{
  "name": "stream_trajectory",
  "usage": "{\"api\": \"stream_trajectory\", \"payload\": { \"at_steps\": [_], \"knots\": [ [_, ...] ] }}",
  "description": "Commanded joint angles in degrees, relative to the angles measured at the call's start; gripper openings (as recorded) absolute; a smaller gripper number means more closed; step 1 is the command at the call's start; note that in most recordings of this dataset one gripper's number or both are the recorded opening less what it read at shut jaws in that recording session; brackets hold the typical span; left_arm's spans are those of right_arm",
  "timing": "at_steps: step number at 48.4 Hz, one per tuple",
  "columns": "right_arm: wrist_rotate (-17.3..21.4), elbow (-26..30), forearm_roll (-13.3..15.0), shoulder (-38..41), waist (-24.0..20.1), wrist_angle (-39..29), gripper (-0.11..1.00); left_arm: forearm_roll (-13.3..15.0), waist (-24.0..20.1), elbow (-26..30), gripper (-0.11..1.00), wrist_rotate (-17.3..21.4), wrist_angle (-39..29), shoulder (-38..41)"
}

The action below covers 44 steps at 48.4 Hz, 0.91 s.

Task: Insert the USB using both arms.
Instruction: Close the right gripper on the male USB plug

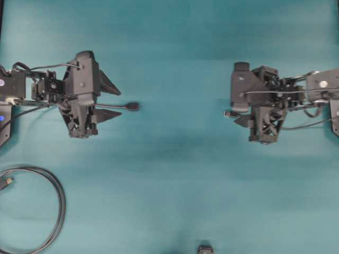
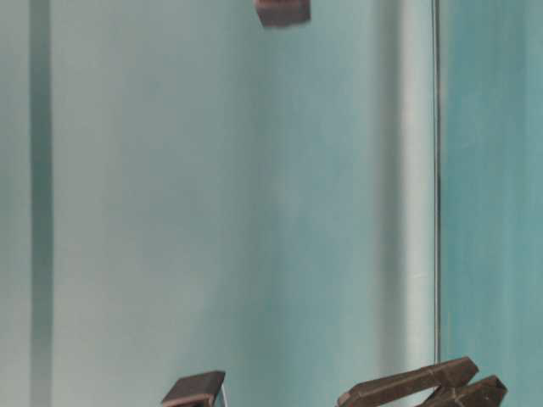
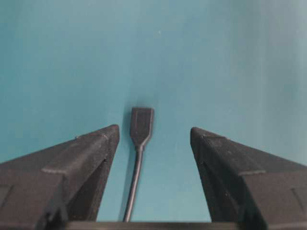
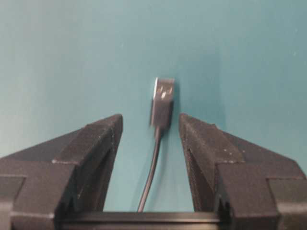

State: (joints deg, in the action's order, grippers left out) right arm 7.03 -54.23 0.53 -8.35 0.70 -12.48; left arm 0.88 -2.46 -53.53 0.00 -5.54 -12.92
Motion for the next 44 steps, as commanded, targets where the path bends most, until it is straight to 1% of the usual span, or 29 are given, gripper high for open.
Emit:
{"api": "stream_trajectory", "payload": {
  "at_steps": [1, 7, 11, 22, 26, 29, 32, 44],
  "knots": [
    [0.1, 2.3, 0.1, 1.1, 0.4, -0.4, 0.53, 0.2, -0.3, 1.9, 0.79, -0.9, -1.7, -0.1],
    [0.3, 3.3, 0.1, 2.8, 0.4, -2.2, 0.52, 0.2, -0.3, 2.5, 0.79, -0.9, -3.2, 0.0],
    [1.1, 3.6, 0.1, 3.0, 0.4, -3.7, 0.52, 0.2, -0.3, 2.7, 0.79, -0.9, -3.8, -0.1],
    [6.8, 4.0, 0.2, 3.0, 1.3, -6.9, 0.52, 0.2, -0.3, 2.8, 0.79, -1.8, -4.7, -0.1],
    [7.8, 4.0, 1.2, 3.0, 1.5, -6.9, 0.52, 0.3, -0.3, 2.7, 0.79, -1.8, -4.7, -0.1],
    [8.0, 4.0, 2.4, 3.0, 1.5, -7.1, 0.52, 0.2, -0.3, 2.7, 0.79, -1.8, -4.7, 0.0],
    [8.0, 4.0, 2.7, 3.0, 1.5, -7.1, 0.52, 0.2, -0.4, 2.7, 0.79, -1.8, -4.7, -0.1],
    [8.1, 3.9, 2.7, 3.0, 1.5, -7.8, 0.53, 0.2, -0.3, 2.5, 0.79, -1.8, -4.7, 0.0]
  ]
}}
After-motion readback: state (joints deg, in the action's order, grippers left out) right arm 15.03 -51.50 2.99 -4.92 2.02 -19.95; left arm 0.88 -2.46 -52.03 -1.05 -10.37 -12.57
